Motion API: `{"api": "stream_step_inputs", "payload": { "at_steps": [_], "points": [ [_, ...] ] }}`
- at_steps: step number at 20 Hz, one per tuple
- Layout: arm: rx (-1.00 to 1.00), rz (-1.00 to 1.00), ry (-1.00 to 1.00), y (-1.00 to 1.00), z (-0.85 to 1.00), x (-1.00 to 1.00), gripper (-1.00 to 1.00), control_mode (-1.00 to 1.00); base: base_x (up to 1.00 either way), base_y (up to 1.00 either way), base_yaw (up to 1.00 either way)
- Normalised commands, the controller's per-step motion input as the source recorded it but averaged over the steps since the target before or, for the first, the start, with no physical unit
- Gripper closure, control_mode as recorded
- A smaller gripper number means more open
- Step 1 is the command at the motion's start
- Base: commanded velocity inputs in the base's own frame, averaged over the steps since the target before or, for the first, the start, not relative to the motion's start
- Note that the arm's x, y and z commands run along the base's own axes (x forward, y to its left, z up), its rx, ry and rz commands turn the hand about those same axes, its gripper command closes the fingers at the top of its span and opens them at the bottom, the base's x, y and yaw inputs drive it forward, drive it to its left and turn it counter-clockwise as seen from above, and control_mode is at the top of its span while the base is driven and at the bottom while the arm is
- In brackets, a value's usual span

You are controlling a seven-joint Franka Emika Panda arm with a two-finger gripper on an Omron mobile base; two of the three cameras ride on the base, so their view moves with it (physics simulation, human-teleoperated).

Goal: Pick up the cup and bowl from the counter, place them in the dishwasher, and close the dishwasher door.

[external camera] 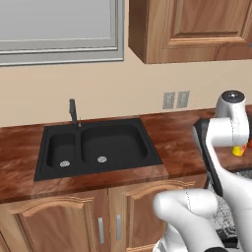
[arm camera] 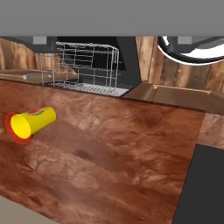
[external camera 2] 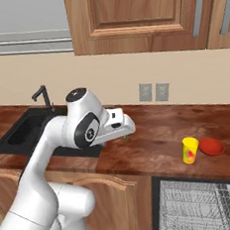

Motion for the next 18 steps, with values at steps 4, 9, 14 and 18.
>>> {"api": "stream_step_inputs", "payload": {
  "at_steps": [4,9,14,18],
  "points": [
    [-0.06,0.00,0.00,-0.28,-0.11,0.00,-1.00,-1.00,0.00,0.00,0.00],
    [-0.06,0.00,0.00,-0.35,-0.12,0.00,-1.00,-1.00,0.00,0.00,0.00],
    [-0.05,0.00,0.00,-0.38,-0.09,0.01,-1.00,-1.00,0.00,0.00,0.00],
    [-0.03,0.00,0.00,-0.38,-0.09,0.16,-1.00,-1.00,0.00,0.00,0.00]
  ]
}}
